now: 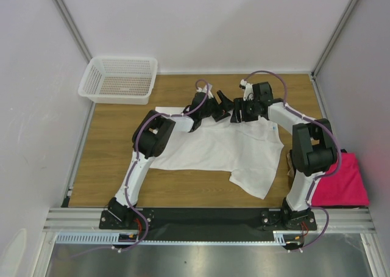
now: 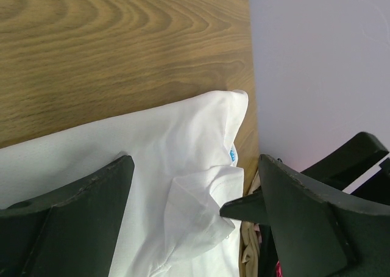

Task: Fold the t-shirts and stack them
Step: Fold the tshirt

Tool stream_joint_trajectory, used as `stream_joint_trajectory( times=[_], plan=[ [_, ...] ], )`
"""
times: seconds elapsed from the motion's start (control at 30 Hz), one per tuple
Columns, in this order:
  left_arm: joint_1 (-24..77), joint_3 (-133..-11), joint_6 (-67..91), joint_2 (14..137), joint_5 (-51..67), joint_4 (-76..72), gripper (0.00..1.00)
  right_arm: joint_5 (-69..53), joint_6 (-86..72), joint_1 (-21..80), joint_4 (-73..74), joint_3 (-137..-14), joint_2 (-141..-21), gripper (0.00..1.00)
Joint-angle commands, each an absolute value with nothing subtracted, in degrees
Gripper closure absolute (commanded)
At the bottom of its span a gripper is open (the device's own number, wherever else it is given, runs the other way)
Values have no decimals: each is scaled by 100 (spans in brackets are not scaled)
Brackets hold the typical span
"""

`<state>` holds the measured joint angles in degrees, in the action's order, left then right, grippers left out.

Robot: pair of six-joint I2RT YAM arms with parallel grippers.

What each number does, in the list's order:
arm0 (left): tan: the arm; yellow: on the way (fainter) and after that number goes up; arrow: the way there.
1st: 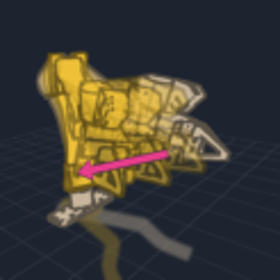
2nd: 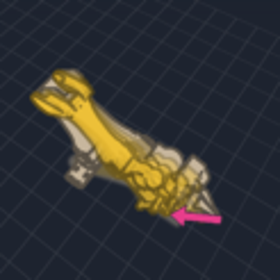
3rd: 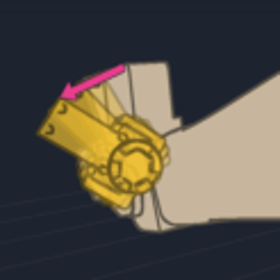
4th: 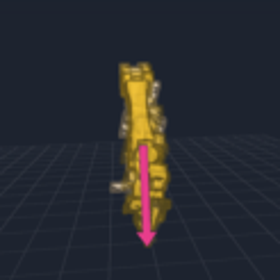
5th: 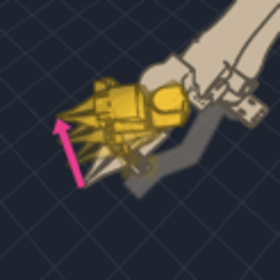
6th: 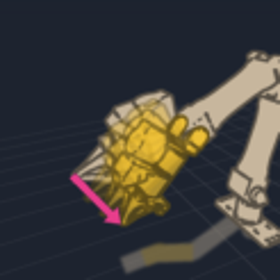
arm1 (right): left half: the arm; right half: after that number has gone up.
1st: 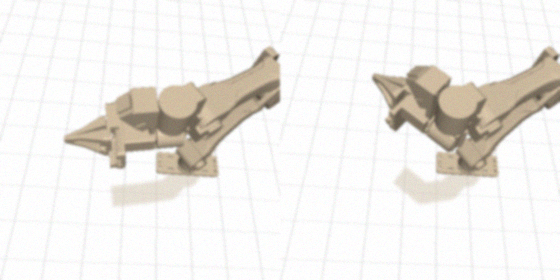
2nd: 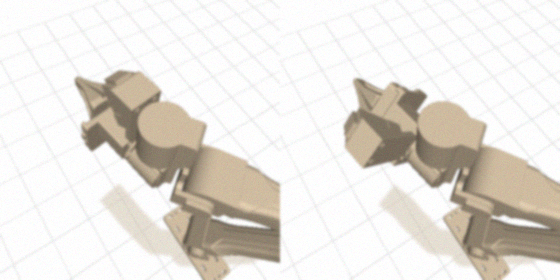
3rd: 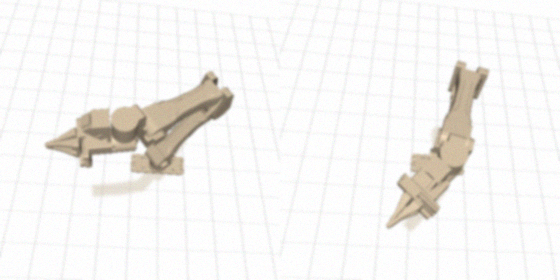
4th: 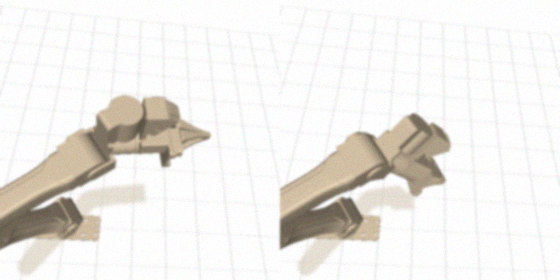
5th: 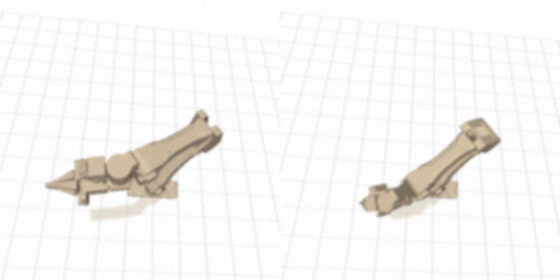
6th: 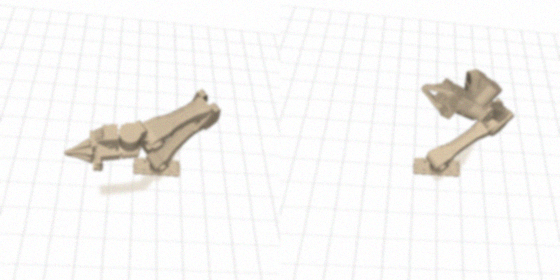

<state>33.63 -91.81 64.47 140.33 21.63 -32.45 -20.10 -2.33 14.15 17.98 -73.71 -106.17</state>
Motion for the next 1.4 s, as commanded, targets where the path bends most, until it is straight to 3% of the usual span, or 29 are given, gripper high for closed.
stream_joint_trajectory(
  times=[0.0, 0.03, 0.2, 0.3, 0.43, 0.53, 0.63, 1.13, 1.37],
  plan=[
    [3384, -9070, 6407, 14019, 2092, -3243, 11, -2337, -79, 1494, 1556, -7199, -10591, 37],
    [3384, -9070, 6399, 14019, 2083, -3243, 11, -2364, -53, 1494, 1538, -7155, -10539, 36],
    [3375, -9079, 6407, 14027, 2074, -3269, 10, -2102, -26, 1520, 1529, -6970, -10503, 14],
    [3375, -9079, 6390, 14019, 2074, -3261, 10, -1995, -17, 1512, 1547, -6996, -10450, 10],
    [3366, -9062, 6381, 14019, 2065, -3252, 11, -2205, -44, 1529, 1722, -7049, -10354, 18],
    [3358, -9062, 6381, 14019, 2048, -3243, 11, -2434, -228, 1582, 1644, -6769, -10126, 34],
    [3331, -9070, 6381, 14027, 2048, -3243, 11, -2479, -369, 1661, 1617, -6461, -9932, 40],
    [3322, -9026, 6381, 14054, 2074, -3261, 11, -2417, -572, 2065, 2258, -6020, -9246, 40],
    [3322, -8965, 6372, 14045, 2083, -3278, 11, -1750, -518, 2023, 2621, -6354, -8913, 34]
  ],
)
